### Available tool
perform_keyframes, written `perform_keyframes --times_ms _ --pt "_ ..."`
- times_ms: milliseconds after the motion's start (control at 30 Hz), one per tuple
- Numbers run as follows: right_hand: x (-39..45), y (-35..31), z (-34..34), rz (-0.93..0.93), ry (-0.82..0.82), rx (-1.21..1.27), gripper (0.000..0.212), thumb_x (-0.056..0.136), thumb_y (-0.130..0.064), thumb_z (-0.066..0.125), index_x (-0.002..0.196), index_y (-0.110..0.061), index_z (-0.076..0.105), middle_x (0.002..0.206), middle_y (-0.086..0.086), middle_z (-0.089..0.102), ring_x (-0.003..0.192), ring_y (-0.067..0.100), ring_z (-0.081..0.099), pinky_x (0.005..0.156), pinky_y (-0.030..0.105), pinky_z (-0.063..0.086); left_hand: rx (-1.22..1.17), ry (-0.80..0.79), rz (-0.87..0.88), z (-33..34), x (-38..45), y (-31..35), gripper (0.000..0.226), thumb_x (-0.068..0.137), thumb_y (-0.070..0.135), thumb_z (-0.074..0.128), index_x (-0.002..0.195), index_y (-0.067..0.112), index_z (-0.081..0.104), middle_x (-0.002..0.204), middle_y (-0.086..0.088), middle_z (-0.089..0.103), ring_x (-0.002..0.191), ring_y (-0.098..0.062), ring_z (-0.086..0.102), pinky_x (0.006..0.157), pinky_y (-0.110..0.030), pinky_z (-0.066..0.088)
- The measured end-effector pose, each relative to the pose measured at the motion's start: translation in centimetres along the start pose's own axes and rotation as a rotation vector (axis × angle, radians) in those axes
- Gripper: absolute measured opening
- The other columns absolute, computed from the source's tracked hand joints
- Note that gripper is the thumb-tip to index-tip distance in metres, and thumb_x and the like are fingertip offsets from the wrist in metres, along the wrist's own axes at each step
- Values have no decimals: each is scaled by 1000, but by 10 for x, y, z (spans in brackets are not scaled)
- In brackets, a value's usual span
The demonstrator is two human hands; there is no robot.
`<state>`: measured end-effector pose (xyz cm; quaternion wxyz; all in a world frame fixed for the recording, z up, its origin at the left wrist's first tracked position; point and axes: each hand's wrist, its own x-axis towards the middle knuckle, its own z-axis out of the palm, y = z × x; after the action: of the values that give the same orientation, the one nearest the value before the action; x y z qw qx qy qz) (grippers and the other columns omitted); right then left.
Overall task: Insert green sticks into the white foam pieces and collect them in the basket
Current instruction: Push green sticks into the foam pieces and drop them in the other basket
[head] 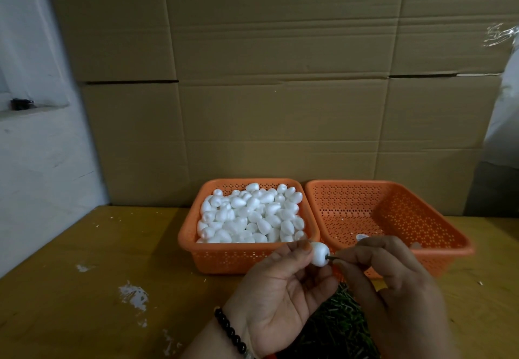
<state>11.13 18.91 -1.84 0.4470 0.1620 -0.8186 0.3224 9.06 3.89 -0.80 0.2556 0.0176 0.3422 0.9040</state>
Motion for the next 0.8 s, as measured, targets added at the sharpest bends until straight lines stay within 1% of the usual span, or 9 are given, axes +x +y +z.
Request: perform_keyframes --times_ms 67,100,200,333,433,533,667,733,800 --pt "-1 1 0 -4 2 -6 7 75 -33 67 80 -30 70 86 -14 57 79 3 55 65 42 49 6 -4 8 1 0 0 32 74 5 65 105 1 62 82 -16 66 65 -20 65 56 -30 58" --pt "-1 1 0 -4 5 -8 7 73 -31 68 80 -31 69 86 -13 58 79 3 55 64 43 50 8 -4 12 1 -1 0 32 73 5 65 104 0 62 82 -16 66 65 -20 65 55 -30 58" --pt "-2 3 1 7 9 -2 5 77 -33 72 80 -31 69 86 -14 57 77 2 55 64 41 49 4 9 29 1 0 -1 35 73 5 66 107 0 62 81 -16 67 63 -20 65 54 -30 57" --pt "-3 6 4 30 7 18 8 76 -24 75 79 -28 69 86 -15 58 75 0 55 66 24 45 54 33 80 1 1 -3 41 70 6 68 110 0 61 80 -12 67 63 -17 62 53 -28 55" --pt "-3 7 6 53 -15 58 8 73 -22 76 79 -21 70 84 -12 59 75 -1 56 68 12 44 90 52 121 1 1 -4 51 67 6 71 116 -1 59 78 -10 67 63 -15 61 53 -25 54" --pt "-3 6 6 76 -41 75 13 68 -22 71 81 -21 69 83 -12 60 77 -4 57 70 4 42 109 64 151 1 1 -5 52 62 5 74 112 0 61 77 -8 68 61 -14 61 54 -24 53" --pt "-5 5 6 176 -60 157 27 64 -28 71 89 -33 63 81 -15 65 80 -6 61 72 6 46 128 67 185 2 0 -6 56 59 5 75 113 -1 61 75 -7 66 61 -12 61 55 -23 53" --pt "-6 5 6 226 -78 189 32 62 -29 74 90 -38 62 79 -14 67 80 -6 63 73 9 49 138 71 207 1 0 -6 52 59 6 75 109 0 62 75 -6 66 61 -11 61 55 -23 53" --pt "-6 5 6 250 -114 194 33 60 -33 72 90 -40 61 81 -13 67 81 -5 64 70 14 51 160 75 236 0 1 -5 47 59 6 76 104 2 65 76 -5 67 61 -10 62 56 -23 53"
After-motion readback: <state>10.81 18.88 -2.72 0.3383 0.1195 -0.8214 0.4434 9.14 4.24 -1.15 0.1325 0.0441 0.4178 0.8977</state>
